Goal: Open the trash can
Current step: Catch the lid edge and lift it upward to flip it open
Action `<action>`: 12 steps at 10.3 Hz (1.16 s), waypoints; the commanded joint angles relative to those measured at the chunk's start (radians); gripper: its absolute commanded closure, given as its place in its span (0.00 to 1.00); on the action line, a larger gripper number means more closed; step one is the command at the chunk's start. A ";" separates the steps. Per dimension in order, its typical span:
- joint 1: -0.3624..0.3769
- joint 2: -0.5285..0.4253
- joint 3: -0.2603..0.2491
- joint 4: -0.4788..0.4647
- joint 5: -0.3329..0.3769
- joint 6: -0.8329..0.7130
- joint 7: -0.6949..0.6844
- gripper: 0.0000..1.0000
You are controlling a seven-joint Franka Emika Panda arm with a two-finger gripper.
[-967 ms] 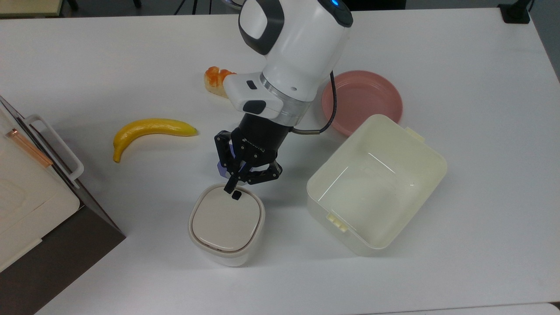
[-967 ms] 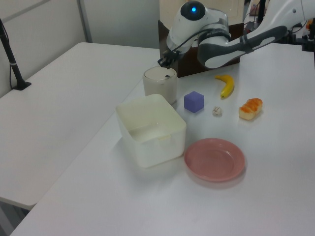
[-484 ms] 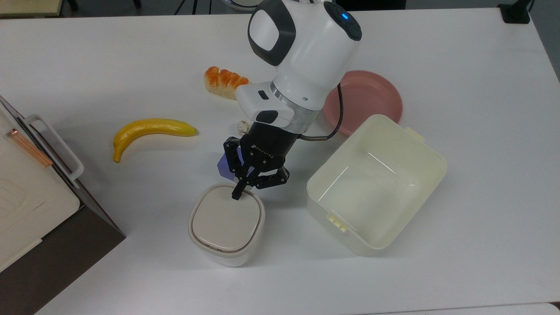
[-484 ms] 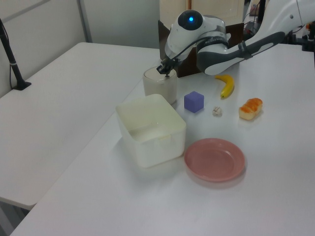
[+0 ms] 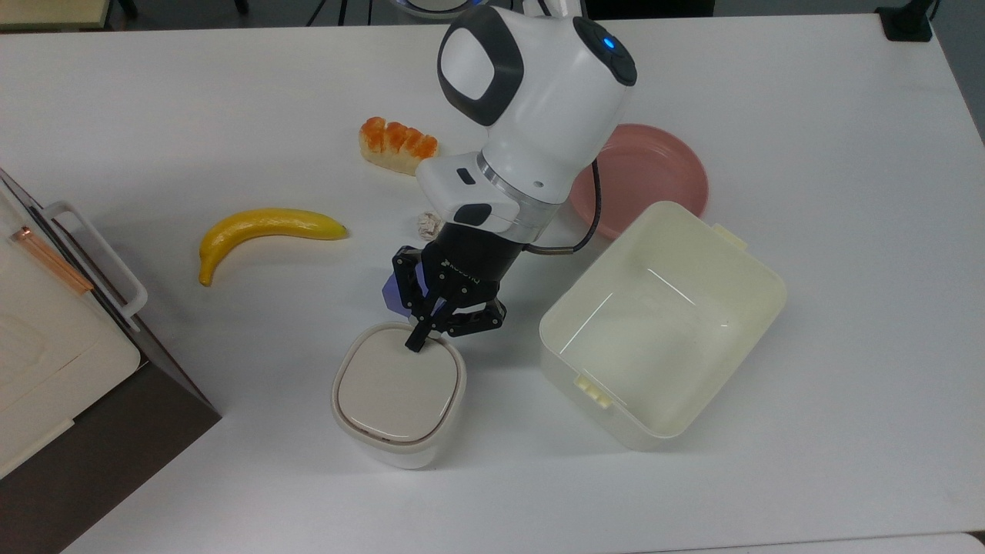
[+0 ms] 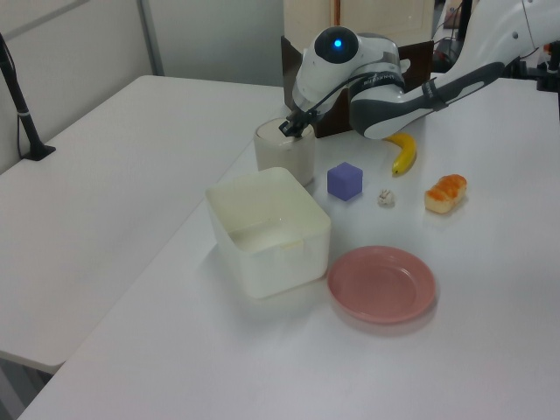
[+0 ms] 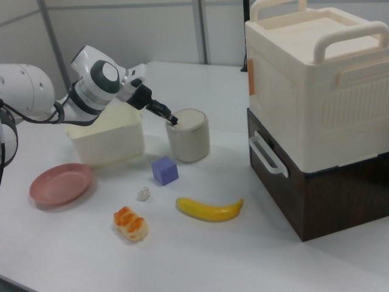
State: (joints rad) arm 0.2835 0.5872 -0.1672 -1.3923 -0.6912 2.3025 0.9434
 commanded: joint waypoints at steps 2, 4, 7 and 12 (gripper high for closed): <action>0.000 0.014 0.000 -0.008 -0.037 0.006 0.029 1.00; 0.000 0.013 0.000 -0.008 -0.036 0.005 0.029 1.00; -0.020 -0.027 -0.008 0.024 -0.012 0.014 0.142 1.00; -0.119 -0.168 -0.116 0.059 0.637 0.018 -0.124 1.00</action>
State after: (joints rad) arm 0.1701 0.4762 -0.2139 -1.3140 -0.2499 2.3025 0.8964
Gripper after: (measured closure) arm 0.991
